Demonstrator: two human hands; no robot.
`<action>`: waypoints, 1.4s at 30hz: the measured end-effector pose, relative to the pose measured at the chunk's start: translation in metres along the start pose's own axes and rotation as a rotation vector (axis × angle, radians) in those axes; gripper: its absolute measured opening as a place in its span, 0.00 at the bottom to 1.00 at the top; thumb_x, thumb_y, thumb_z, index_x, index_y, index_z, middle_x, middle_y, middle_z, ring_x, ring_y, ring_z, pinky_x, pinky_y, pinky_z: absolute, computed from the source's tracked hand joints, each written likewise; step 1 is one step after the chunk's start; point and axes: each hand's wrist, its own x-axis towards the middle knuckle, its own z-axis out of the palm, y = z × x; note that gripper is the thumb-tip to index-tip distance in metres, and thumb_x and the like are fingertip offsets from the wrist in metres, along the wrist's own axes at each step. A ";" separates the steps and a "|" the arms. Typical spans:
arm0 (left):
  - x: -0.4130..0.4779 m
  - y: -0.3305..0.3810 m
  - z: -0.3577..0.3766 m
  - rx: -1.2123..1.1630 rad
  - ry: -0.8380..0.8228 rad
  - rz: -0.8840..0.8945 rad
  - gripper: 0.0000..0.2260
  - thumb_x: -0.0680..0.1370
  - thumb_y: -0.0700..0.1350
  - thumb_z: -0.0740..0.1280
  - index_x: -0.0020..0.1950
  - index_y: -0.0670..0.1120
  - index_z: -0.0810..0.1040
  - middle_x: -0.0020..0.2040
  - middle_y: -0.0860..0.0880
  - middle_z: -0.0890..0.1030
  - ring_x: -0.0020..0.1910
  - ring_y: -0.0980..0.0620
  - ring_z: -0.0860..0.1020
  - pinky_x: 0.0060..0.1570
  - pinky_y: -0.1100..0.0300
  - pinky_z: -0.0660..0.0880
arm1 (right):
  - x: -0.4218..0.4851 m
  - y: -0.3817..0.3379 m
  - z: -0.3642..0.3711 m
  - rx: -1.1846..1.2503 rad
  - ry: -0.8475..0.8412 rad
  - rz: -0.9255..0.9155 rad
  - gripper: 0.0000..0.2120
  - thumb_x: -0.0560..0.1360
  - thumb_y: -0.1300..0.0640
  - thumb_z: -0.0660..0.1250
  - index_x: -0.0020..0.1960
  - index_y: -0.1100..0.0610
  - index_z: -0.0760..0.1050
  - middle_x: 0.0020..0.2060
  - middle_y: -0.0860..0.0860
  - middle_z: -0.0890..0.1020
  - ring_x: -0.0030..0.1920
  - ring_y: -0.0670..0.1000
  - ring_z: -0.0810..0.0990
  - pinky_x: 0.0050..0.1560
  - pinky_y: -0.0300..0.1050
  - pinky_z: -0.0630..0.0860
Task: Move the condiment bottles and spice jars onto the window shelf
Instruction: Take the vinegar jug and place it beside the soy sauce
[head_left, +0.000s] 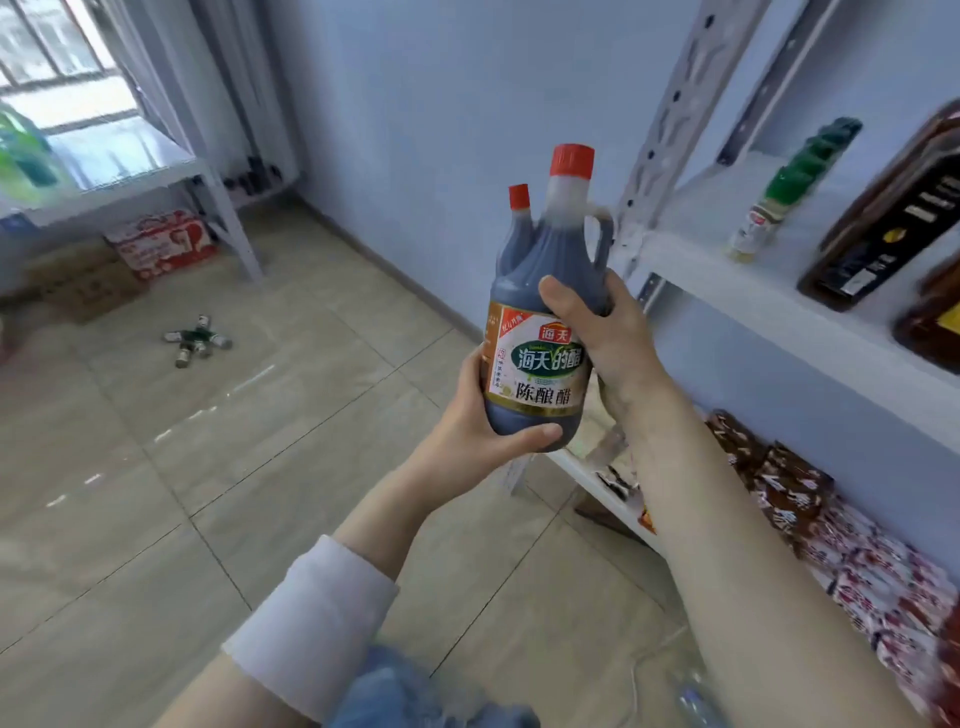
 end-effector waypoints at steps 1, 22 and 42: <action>-0.001 -0.001 -0.025 -0.003 0.039 -0.004 0.36 0.68 0.39 0.74 0.68 0.50 0.56 0.59 0.54 0.73 0.53 0.66 0.76 0.47 0.69 0.75 | 0.009 0.002 0.026 0.001 -0.032 0.009 0.18 0.65 0.51 0.74 0.51 0.50 0.72 0.46 0.49 0.82 0.44 0.48 0.83 0.40 0.39 0.78; 0.046 -0.036 -0.409 -0.140 0.583 -0.032 0.38 0.68 0.41 0.74 0.70 0.48 0.55 0.63 0.51 0.72 0.59 0.57 0.75 0.53 0.63 0.76 | 0.201 0.047 0.444 -0.087 -0.588 0.120 0.26 0.62 0.48 0.73 0.57 0.55 0.73 0.47 0.52 0.83 0.43 0.49 0.84 0.37 0.37 0.78; 0.228 0.016 -0.757 -0.064 0.844 0.009 0.39 0.68 0.41 0.75 0.71 0.49 0.54 0.62 0.51 0.74 0.59 0.58 0.76 0.55 0.59 0.76 | 0.473 0.013 0.763 -0.056 -0.851 0.074 0.33 0.60 0.45 0.77 0.60 0.56 0.71 0.51 0.54 0.82 0.47 0.52 0.83 0.44 0.42 0.81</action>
